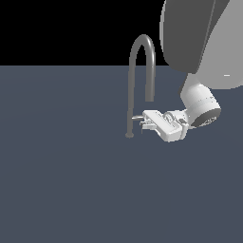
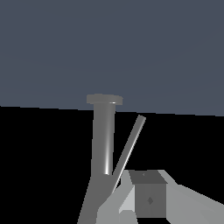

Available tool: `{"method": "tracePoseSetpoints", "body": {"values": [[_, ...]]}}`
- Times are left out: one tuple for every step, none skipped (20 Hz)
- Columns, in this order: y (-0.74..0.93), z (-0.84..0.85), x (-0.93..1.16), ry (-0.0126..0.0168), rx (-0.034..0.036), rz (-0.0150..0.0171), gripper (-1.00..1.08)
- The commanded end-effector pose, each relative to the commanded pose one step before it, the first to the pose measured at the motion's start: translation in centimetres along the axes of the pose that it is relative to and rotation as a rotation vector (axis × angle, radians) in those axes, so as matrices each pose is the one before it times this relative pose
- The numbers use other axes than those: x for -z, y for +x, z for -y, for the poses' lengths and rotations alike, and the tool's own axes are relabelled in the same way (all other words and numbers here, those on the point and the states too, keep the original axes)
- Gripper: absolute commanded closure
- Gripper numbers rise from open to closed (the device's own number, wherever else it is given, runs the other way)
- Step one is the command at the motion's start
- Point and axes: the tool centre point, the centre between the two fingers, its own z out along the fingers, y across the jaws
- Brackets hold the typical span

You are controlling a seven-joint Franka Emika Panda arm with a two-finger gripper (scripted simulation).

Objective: Turn on the faucet by rotating a designated handle.

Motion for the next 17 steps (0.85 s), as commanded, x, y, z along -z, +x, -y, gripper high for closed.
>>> {"method": "tracePoseSetpoints", "body": {"values": [[1.448, 0.05, 0.007, 0.01078, -0.01599, -0.0042, 1.08], [0.207, 0.08, 0.002, 0.00068, -0.00201, 0.00004, 1.08], [0.202, 0.078, 0.001, 0.00067, -0.00196, 0.00003, 1.08], [0.2, 0.077, 0.002, 0.00067, -0.00196, 0.00003, 1.08], [0.195, 0.075, 0.002, 0.00065, -0.00191, 0.00003, 1.08], [0.191, 0.074, 0.001, 0.00063, -0.00185, 0.00003, 1.08], [0.189, 0.072, 0.002, 0.00063, -0.00185, 0.00003, 1.08], [0.18, 0.071, 0.001, 0.00058, -0.00173, 0.00003, 1.08], [0.178, 0.069, 0.001, 0.00058, -0.00173, 0.00003, 1.08], [0.173, 0.068, 0.001, 0.00056, -0.00167, 0.00002, 1.08], [0.171, 0.066, 0.002, 0.00056, -0.00167, 0.00002, 1.08], [0.169, 0.064, 0.003, 0.00056, -0.00167, 0.00002, 1.08], [0.164, 0.063, 0.002, 0.00053, -0.0016, 0.00002, 1.08], [0.158, 0.062, 0.002, 0.00051, -0.00154, 0.00002, 1.08], [0.152, 0.06, 0.001, 0.00048, -0.00147, 0.00002, 1.08], [0.146, 0.059, 0.001, 0.00046, -0.00139, 0.00001, 1.08], [0.0, 0.0, 0.0, 0.0, 0.0, 0.0, 1.08]]}}
